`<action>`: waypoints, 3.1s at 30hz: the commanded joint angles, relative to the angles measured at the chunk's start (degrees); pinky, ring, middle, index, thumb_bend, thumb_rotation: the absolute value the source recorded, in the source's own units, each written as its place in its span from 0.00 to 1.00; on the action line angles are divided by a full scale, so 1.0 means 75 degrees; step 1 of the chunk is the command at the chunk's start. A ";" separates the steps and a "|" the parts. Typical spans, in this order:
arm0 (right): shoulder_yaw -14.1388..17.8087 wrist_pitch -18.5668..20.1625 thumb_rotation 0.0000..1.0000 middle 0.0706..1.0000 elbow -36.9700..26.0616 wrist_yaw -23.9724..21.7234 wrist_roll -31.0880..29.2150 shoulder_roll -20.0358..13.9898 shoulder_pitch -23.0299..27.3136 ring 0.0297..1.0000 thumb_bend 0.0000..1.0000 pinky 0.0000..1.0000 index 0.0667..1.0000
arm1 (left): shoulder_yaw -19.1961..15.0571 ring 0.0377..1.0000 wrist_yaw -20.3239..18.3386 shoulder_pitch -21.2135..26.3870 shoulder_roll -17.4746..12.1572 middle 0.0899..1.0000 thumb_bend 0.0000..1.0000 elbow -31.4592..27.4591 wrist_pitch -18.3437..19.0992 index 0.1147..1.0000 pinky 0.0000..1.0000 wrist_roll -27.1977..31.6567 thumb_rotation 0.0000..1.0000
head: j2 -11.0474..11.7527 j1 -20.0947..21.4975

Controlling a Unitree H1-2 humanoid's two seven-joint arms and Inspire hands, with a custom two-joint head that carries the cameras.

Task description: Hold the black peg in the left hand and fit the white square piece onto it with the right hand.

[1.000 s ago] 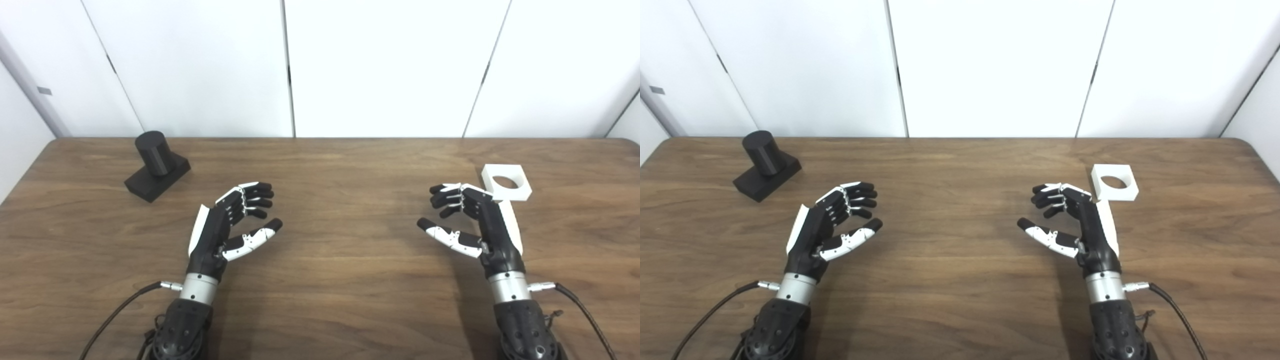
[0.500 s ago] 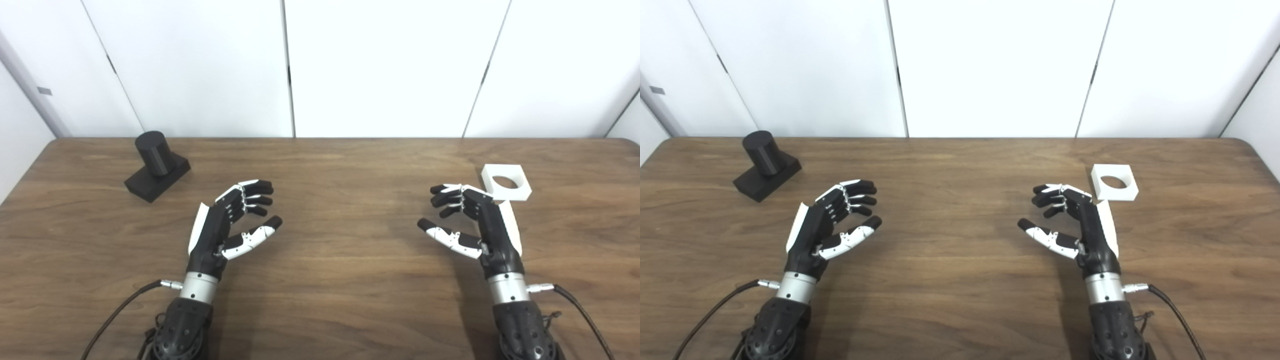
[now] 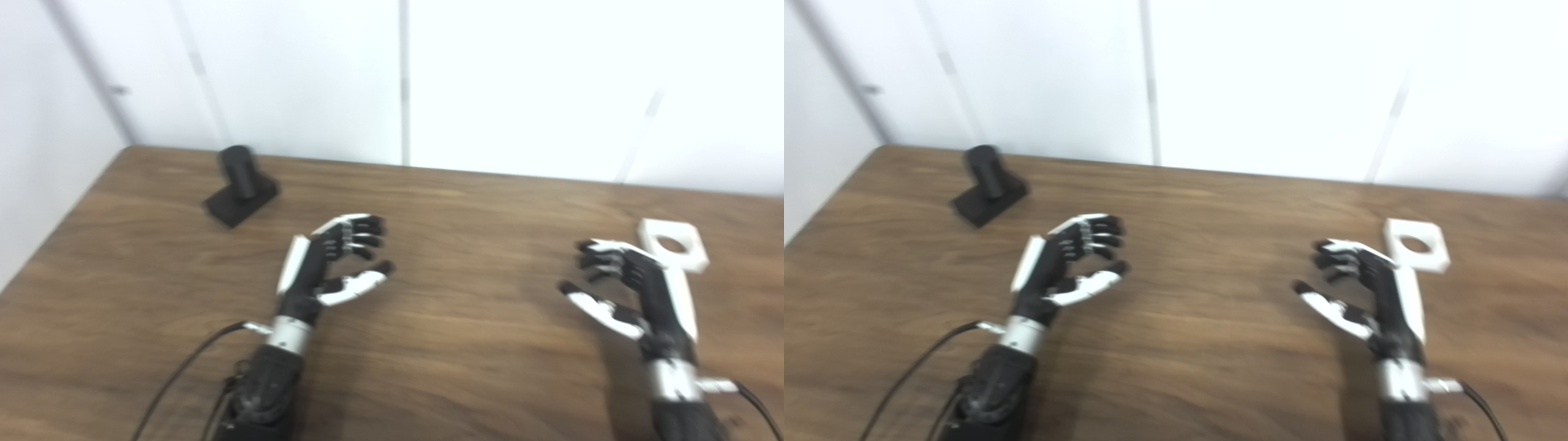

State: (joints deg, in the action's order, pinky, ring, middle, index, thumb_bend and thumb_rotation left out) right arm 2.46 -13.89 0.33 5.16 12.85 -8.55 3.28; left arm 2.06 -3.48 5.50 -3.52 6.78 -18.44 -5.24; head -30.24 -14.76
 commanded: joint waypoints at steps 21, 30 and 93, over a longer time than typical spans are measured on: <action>0.0107 0.0818 0.11 0.62 -0.1245 -0.0069 -0.0159 0.0043 0.0092 0.54 0.49 0.44 0.46 | 0.0117 0.64 0.0450 0.0300 0.0251 0.67 0.65 0.0088 0.0007 0.65 0.53 -0.0520 0.13 | 0.0174 -0.0683; 0.0092 0.1002 0.11 0.62 -0.1433 -0.0133 -0.0184 0.0037 0.0089 0.53 0.49 0.43 0.45 | 0.0058 0.68 -0.0117 0.0550 -0.0681 0.72 0.68 -0.0771 0.1250 0.68 0.57 -0.0849 0.13 | 0.0157 -0.0719; 0.0150 0.1510 0.12 0.62 -0.1849 -0.0252 -0.0246 0.0065 0.0059 0.54 0.49 0.44 0.45 | -0.0397 0.95 0.0702 0.3037 -0.3643 0.96 0.87 -0.0157 0.4444 0.85 0.80 -0.5279 0.41 | -0.0013 -0.0758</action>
State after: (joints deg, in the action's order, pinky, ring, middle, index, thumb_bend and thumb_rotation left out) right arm 3.17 -1.97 -11.03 3.25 11.59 -7.87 2.36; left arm -0.77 0.43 24.61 -28.48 5.95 14.30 -43.34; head -30.23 -20.30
